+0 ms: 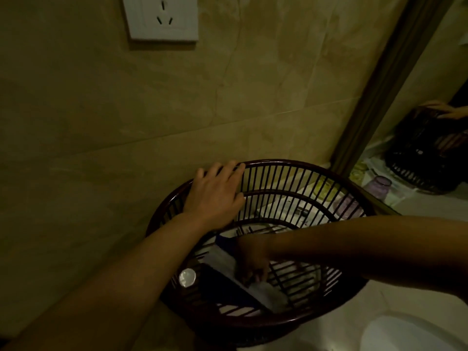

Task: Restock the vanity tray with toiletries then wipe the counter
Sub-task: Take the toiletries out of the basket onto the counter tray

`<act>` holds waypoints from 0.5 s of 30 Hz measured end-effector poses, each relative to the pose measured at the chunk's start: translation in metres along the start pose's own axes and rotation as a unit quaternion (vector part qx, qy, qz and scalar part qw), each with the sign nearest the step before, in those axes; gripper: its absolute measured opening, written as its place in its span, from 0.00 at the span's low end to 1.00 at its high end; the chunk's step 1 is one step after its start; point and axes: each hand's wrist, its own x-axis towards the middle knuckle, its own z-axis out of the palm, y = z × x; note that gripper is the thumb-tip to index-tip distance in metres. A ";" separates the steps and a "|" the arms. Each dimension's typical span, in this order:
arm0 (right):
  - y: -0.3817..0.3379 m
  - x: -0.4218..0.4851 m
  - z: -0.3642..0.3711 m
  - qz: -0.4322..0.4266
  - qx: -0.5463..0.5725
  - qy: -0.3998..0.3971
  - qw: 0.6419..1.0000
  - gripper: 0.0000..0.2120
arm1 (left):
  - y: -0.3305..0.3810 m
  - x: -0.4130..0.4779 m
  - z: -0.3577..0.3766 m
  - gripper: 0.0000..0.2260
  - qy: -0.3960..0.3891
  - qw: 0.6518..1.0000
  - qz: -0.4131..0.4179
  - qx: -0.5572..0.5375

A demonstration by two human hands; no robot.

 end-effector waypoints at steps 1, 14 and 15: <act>0.006 -0.006 -0.004 -0.003 0.049 -0.001 0.999 0.15 | 0.000 0.000 -0.001 0.29 0.002 1.000 0.000 0.001; 0.128 -0.173 -0.098 -0.109 0.398 0.414 0.812 0.13 | 0.003 -0.002 -0.002 0.32 -0.010 1.000 -0.007 0.013; 0.135 -0.180 -0.104 -0.128 0.424 0.451 0.775 0.13 | 0.003 -0.003 -0.002 0.33 -0.012 1.000 -0.009 0.017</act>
